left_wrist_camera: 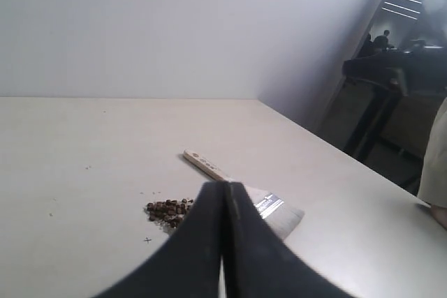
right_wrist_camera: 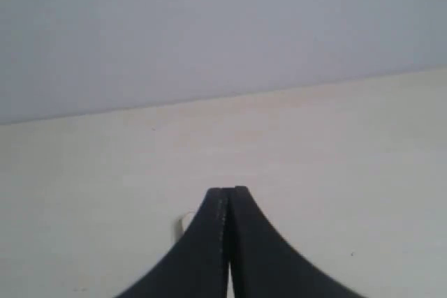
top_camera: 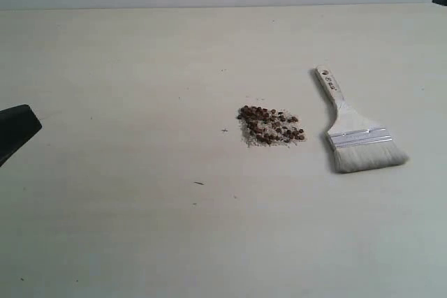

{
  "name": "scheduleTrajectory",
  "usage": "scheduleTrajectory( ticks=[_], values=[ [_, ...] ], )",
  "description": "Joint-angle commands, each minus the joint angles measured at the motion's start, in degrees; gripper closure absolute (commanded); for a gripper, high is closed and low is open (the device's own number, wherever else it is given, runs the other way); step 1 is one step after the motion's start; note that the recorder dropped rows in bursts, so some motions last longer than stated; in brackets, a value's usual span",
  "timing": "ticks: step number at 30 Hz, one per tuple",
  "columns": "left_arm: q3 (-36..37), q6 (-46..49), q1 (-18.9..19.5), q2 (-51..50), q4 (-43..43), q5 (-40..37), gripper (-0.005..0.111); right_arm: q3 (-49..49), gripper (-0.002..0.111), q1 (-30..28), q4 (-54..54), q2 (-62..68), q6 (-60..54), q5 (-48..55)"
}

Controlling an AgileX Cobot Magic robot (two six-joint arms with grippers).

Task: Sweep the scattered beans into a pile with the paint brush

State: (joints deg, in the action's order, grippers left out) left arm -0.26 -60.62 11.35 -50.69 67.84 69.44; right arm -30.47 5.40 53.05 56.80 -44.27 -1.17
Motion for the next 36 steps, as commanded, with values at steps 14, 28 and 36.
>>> scheduleTrajectory(
  ticks=[14, 28, 36],
  values=[
    [0.26, -0.43, 0.08, 0.34, -0.46, 0.47, 0.107, 27.44, 0.108, 3.89, 2.55, -50.37, 3.06, 4.38],
    [0.26, -0.43, 0.08, 0.34, -0.46, 0.35, 0.107, 30.47, 0.108, 3.89, 3.00, -51.46, 7.57, 11.53],
    [0.26, -0.43, 0.08, 0.34, -0.46, 0.35, 0.107, 30.47, 0.108, 3.89, 3.00, -51.46, 7.57, 11.53]
  ],
)
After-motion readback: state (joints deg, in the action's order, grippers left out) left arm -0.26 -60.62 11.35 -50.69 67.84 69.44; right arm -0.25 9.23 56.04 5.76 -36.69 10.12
